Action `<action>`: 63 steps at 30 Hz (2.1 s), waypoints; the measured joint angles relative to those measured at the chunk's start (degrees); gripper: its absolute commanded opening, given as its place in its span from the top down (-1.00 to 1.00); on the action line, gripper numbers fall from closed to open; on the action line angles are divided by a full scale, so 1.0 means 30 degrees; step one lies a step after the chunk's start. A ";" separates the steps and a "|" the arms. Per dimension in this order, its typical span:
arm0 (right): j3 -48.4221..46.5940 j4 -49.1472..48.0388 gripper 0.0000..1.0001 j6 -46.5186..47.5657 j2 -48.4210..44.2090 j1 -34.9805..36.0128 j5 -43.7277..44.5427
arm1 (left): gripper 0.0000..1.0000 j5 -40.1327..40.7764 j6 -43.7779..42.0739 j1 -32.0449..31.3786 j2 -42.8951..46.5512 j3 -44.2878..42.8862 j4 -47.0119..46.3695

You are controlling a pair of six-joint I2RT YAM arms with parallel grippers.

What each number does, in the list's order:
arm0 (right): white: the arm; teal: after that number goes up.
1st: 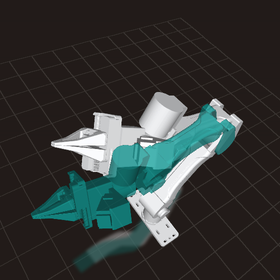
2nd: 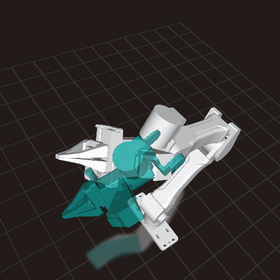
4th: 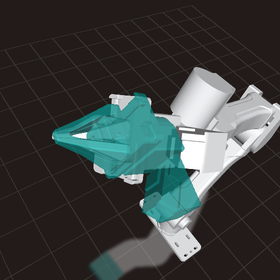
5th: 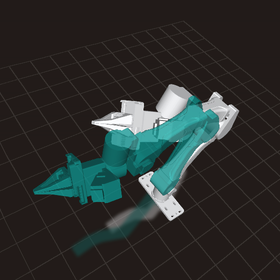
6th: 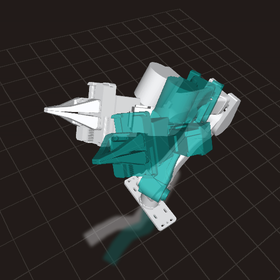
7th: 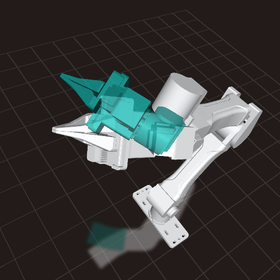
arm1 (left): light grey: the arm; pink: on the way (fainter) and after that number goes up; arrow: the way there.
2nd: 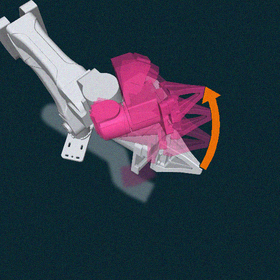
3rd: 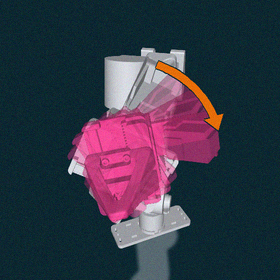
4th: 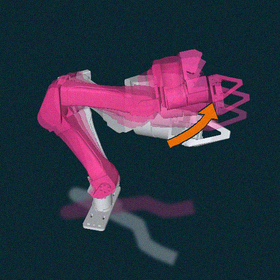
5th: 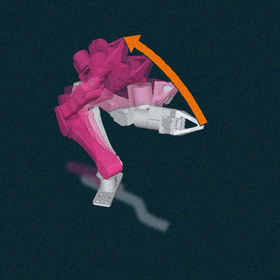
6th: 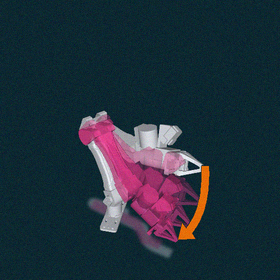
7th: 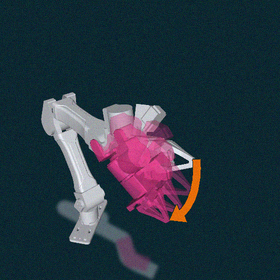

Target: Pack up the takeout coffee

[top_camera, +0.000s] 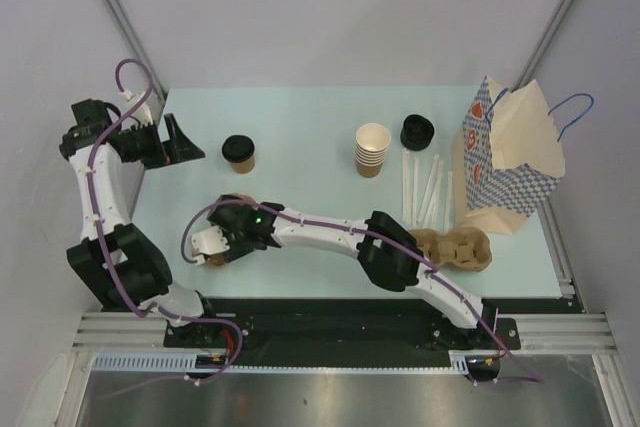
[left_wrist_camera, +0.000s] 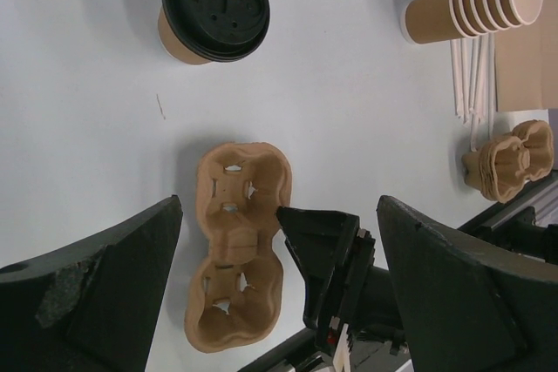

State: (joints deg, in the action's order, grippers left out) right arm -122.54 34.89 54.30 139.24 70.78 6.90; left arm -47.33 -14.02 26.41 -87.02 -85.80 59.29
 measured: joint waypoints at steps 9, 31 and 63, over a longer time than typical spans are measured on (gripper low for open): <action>-0.0503 0.1953 -0.78 -0.0750 -0.1887 0.0073 0.0124 | -0.99 -0.0663 0.0022 0.0015 0.0000 0.0488 -0.0408; -0.5253 0.8706 -0.99 -0.4051 -1.5693 -1.2655 0.1049 | -0.99 0.0160 0.0153 -0.4554 0.2193 0.1974 -0.2805; 0.0561 1.1162 -0.99 0.9209 -1.2866 -3.2560 -1.5620 | -0.99 -0.1362 0.2688 -0.4568 0.2317 0.3453 -0.5187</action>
State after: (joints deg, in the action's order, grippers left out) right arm -120.86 68.38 81.93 100.64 -26.89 -39.97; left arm -51.42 -5.96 12.71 -80.07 -75.44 43.72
